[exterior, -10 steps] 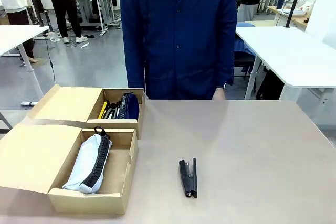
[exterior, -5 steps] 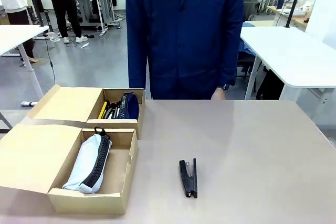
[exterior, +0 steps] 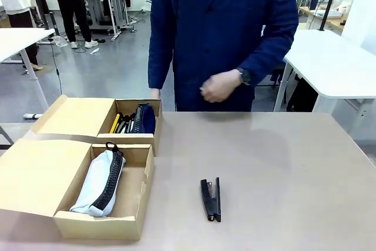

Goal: Place items inside the box.
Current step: Pick up a Pencil pouch or Stapler and place it inside the Mailer Box closest to the robot.

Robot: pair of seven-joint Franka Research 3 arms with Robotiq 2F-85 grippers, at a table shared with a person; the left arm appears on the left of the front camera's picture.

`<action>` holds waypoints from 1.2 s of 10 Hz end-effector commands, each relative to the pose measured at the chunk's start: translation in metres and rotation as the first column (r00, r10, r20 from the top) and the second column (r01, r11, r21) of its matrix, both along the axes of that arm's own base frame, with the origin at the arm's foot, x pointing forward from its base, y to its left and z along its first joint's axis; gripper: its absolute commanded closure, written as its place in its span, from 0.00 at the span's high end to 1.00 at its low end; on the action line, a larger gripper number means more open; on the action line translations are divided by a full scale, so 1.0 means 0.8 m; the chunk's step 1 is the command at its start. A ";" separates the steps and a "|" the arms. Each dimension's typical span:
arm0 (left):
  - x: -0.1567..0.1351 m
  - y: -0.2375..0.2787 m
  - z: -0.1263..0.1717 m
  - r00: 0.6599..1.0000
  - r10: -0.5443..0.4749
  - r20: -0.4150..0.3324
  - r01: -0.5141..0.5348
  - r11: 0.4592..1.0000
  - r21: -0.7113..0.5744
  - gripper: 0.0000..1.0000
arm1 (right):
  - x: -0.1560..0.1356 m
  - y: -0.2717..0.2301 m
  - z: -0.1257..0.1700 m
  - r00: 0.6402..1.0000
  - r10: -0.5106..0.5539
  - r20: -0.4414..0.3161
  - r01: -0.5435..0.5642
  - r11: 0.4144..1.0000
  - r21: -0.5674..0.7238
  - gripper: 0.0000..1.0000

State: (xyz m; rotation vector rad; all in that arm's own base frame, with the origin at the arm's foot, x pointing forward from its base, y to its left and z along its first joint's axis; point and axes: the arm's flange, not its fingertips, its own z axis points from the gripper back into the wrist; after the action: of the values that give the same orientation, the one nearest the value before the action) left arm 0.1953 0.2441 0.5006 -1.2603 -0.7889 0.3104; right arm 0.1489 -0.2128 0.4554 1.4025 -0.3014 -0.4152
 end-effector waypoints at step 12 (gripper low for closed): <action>0.000 0.000 0.003 1.000 -0.001 0.030 0.001 1.000 -0.007 1.00 | 0.030 0.329 0.054 0.812 0.281 -0.511 -0.567 0.587 -0.578 1.00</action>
State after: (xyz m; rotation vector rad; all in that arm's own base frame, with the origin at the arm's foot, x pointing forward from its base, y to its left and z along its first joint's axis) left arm 0.1958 0.2436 0.5009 -1.2596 -0.7878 0.3086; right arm 0.1839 -0.0020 0.5340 0.7287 0.1076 -0.2479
